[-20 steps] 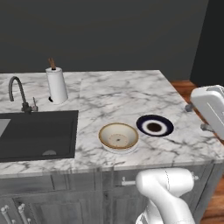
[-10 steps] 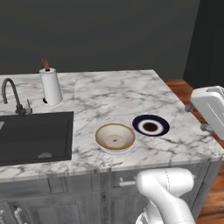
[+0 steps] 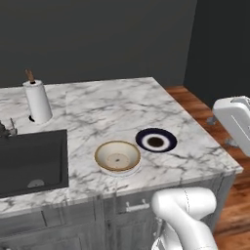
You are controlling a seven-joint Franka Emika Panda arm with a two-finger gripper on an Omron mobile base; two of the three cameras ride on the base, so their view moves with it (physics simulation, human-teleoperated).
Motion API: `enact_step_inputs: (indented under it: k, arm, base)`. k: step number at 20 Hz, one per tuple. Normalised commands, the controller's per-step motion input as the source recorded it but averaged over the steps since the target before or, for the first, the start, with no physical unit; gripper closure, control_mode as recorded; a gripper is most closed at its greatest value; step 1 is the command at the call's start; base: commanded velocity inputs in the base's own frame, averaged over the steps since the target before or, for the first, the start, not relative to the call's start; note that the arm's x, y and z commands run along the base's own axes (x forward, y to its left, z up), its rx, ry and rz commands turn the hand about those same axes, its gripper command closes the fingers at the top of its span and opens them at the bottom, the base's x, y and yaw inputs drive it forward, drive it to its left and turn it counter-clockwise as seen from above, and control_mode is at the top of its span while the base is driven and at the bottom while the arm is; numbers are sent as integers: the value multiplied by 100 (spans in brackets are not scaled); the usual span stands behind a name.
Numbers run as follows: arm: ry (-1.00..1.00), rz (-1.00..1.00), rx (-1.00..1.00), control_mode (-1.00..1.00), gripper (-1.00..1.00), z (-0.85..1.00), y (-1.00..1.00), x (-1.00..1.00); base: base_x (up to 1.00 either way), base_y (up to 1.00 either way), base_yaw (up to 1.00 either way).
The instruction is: Move the bowls from the cabinet to the plates on the dining table.
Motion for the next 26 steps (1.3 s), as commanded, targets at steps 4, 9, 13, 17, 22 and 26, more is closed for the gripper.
enact_step_inputs:
  k: [4,9,13,17,22,26]
  arm:
    - [0,0,0,100,-100,0,0,0]
    - [0,0,0,100,-100,0,0,0]
    - [0,0,0,100,-100,0,0,0]
    - [0,0,0,100,-100,0,0,0]
    - [0,0,0,100,-100,0,0,0]
    - [0,0,0,100,-100,0,0,0]
  base:
    - [0,0,-25]
    - [0,2,-24]
    - [1,7,-22]
    - [1,7,-22]
    - [0,3,-25]
    - [0,2,-25]
